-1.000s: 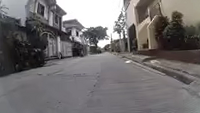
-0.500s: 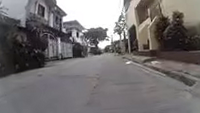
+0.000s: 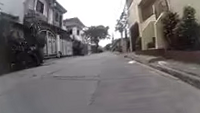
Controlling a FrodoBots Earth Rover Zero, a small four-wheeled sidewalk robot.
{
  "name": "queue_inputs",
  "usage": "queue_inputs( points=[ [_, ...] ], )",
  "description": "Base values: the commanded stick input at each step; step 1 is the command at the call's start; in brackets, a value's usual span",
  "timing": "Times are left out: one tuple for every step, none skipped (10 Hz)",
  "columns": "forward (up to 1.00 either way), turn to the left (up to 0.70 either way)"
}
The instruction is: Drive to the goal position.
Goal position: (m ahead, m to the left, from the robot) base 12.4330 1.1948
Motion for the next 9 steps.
queue_inputs(
  points=[
    [1.00, 0.00],
    [1.00, -0.40],
    [1.00, -0.40],
    [1.00, -0.40],
    [1.00, -0.40],
    [1.00, -0.40],
    [1.00, 0.00],
    [1.00, 0.00],
    [1.00, 0.00]
  ],
)
